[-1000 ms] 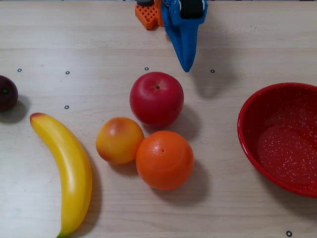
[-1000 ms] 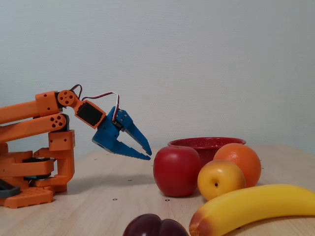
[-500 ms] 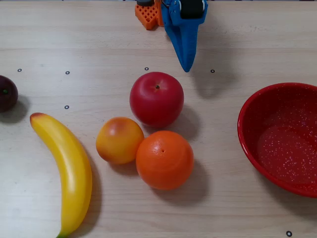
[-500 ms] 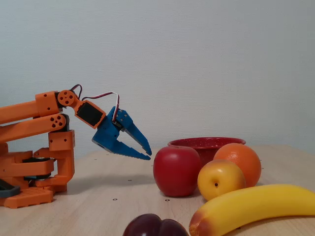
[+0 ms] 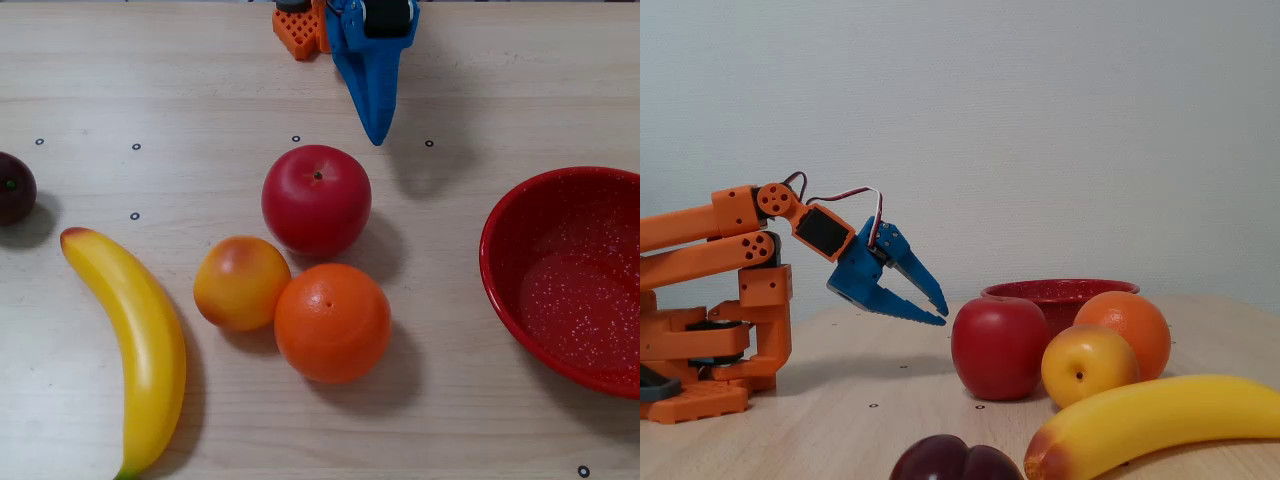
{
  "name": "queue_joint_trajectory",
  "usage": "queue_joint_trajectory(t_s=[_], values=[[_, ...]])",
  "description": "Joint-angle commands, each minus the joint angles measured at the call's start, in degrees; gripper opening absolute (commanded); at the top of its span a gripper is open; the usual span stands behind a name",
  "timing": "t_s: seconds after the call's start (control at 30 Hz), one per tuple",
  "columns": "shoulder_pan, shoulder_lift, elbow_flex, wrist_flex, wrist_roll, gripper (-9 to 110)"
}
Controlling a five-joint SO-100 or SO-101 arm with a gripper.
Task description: Put plum in the red bowl.
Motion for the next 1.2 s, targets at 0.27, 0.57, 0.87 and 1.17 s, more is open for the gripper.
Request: queue_joint_trajectory(t_s=[0.27,0.57,0.87,1.17], values=[[7.29,-13.8,-12.92,-0.09,-1.67,0],[18.11,-34.37,-42.19,8.26,-5.71,0],[26.54,-44.3,-57.83,14.85,-7.47,0],[31.82,-50.19,-64.25,16.79,-8.17,0]])
